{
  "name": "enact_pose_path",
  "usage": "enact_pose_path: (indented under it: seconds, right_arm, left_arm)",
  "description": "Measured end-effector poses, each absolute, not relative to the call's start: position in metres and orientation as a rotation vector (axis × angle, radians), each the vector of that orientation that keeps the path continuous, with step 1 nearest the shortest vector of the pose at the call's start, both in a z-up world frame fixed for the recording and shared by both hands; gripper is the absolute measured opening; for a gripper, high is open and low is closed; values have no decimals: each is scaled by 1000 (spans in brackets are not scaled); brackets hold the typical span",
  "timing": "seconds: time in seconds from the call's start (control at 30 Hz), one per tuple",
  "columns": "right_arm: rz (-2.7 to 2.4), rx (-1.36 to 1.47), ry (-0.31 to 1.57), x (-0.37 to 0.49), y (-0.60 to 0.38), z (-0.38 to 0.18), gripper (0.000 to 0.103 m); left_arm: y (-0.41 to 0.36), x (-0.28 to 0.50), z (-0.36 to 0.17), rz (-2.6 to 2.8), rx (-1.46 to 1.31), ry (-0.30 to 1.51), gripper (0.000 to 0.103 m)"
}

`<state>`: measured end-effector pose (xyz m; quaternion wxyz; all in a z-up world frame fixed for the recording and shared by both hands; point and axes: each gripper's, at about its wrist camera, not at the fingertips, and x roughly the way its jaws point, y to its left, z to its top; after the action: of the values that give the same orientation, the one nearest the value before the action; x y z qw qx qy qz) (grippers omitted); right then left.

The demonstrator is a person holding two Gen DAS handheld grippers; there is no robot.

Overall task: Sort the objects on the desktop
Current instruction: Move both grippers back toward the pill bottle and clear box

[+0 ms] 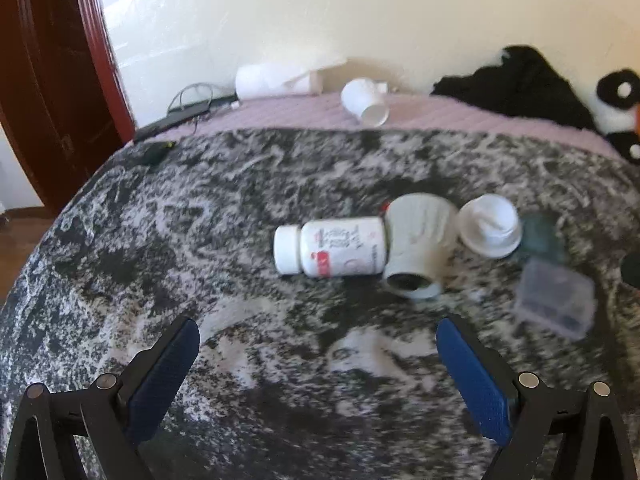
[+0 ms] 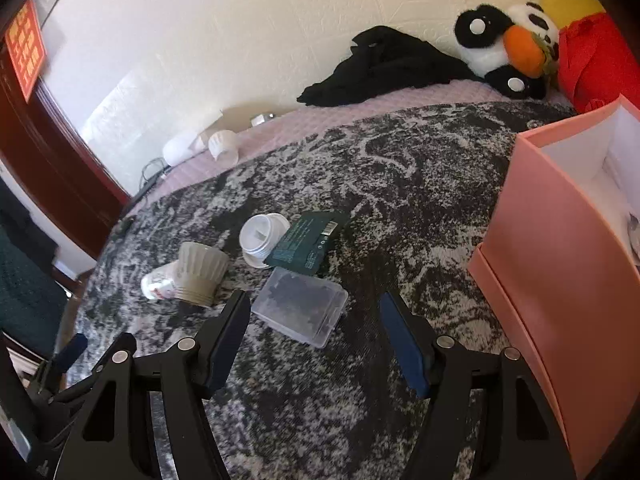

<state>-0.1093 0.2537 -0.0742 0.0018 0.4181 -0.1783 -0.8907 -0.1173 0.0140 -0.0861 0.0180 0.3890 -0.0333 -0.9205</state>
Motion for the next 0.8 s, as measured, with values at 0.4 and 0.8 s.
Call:
enact_pose_path:
  seconds: [0.4, 0.8]
  right_arm:
    - [-2796, 1372, -497, -118, 254, -89, 72]
    - [-2812, 1436, -371, -143, 239, -110, 85]
  left_arm:
    - [17, -132, -104, -2840, 1279, -122, 99]
    - [21, -150, -120, -2791, 1338, -86, 99]
